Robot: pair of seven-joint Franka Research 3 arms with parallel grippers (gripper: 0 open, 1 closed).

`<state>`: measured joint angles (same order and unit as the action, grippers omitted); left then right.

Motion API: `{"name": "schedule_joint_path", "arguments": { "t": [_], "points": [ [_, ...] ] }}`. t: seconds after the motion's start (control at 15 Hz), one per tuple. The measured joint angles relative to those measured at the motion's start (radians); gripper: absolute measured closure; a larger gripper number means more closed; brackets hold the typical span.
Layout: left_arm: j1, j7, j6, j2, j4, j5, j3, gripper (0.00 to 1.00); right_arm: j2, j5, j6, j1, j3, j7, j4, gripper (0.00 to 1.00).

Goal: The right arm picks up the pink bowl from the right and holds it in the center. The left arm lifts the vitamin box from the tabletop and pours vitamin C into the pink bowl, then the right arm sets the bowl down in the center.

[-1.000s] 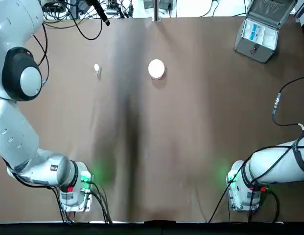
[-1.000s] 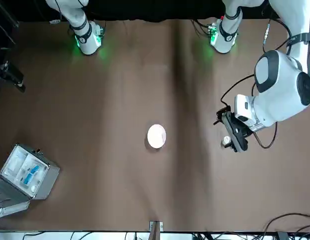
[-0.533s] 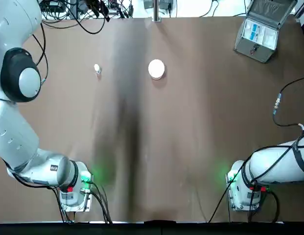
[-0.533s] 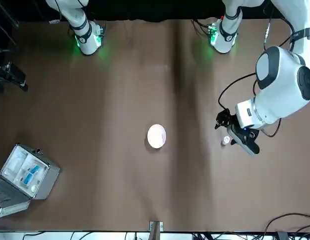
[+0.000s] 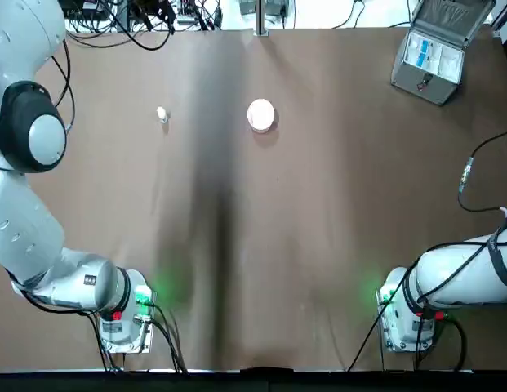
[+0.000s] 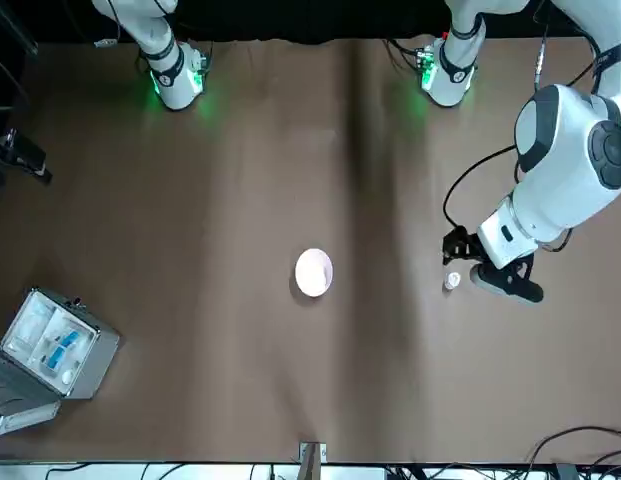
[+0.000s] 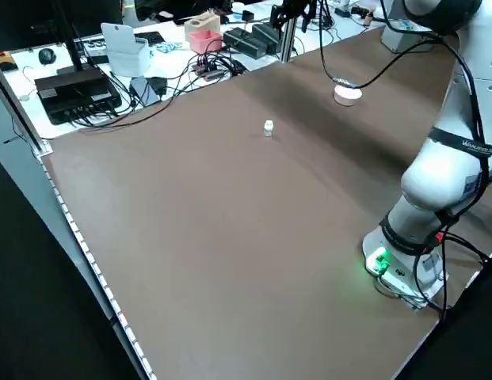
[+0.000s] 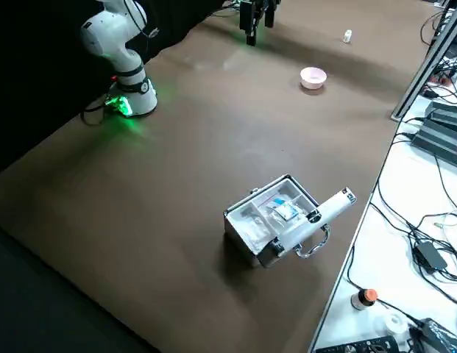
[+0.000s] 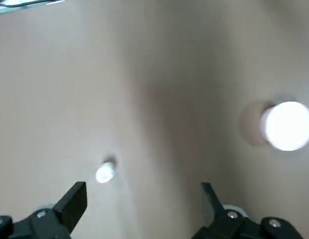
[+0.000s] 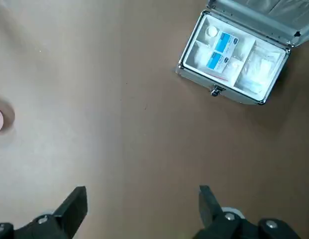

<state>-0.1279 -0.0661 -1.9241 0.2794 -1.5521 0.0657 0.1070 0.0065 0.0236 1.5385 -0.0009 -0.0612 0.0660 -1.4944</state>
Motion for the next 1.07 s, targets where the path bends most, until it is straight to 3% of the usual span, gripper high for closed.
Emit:
{"name": "schedule_joint_path", "arguments": {
  "t": [0.27,0.47,1.07],
  "points": [
    [0.004,0.026,0.087,-0.036,0.015,-0.088,-0.007,0.00,0.000,0.002,-0.012,0.001,0.002,0.000,0.000,0.01],
    [0.004,0.028,0.157,-0.049,0.083,-0.136,-0.007,0.00,0.000,0.002,-0.014,0.000,0.002,0.000,0.000,0.01],
    [0.034,0.066,0.263,-0.126,0.123,-0.142,-0.007,0.00,-0.004,0.002,-0.027,0.001,0.002,0.000,0.000,0.01]
  ]
}}
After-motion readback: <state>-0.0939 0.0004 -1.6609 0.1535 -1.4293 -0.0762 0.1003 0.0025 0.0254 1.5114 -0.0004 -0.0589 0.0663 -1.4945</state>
